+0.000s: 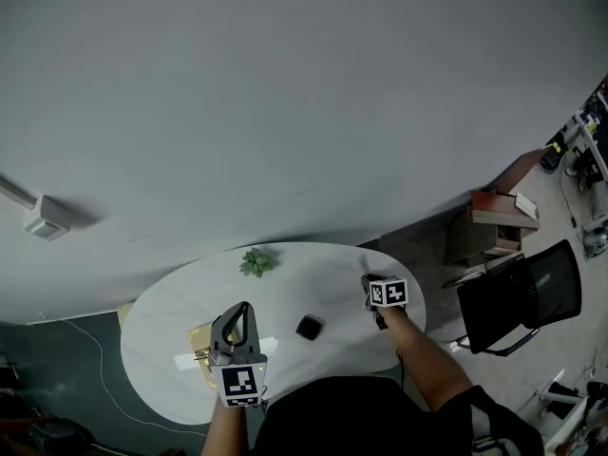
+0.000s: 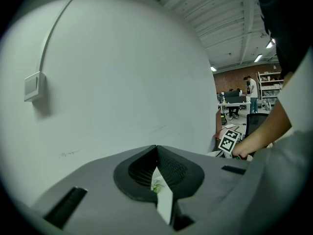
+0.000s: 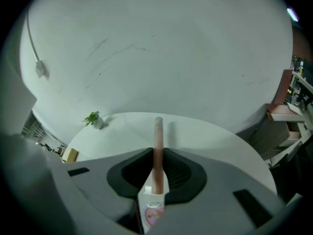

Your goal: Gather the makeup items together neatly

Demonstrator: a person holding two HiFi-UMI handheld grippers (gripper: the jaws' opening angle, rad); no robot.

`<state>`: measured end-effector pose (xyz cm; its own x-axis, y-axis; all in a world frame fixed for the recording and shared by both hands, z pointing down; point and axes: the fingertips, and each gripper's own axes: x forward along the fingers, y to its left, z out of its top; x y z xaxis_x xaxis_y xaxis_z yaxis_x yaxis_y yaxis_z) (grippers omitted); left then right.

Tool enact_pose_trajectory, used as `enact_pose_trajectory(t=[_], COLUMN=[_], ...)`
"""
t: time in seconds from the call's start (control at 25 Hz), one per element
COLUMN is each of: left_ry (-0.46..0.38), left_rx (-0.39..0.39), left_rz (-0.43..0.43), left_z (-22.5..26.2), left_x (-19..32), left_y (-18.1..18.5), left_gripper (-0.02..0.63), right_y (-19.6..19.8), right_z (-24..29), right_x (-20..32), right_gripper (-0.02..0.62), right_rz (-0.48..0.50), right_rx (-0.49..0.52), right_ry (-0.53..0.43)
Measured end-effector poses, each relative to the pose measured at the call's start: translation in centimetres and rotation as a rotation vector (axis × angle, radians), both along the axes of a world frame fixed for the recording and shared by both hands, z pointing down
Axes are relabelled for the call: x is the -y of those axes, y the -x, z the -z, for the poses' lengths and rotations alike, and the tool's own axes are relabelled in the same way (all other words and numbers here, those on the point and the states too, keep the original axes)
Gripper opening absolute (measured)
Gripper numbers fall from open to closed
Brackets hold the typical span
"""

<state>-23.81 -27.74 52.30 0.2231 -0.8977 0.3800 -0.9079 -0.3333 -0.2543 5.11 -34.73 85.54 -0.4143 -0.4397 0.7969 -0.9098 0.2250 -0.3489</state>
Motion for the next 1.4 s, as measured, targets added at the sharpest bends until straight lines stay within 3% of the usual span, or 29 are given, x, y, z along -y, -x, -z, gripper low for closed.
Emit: enact_pose_trajectory(t=[0.36, 1.4], left_ry=[0.004, 0.022], left_rx=[0.028, 0.031], left_rz=[-0.002, -0.003], left_z=[0.2, -0.6], left_x=[0.2, -0.6], left_y=[-0.1, -1.3], left_gripper=[0.021, 0.021], right_y=[-1.3, -1.1], right_z=[-1.4, -1.4], right_x=[1.8, 1.5], right_gripper=[0.083, 0.12], right_rz=[-0.023, -0.028], right_rx=[-0.045, 0.019], right_ry=[0.017, 0.011])
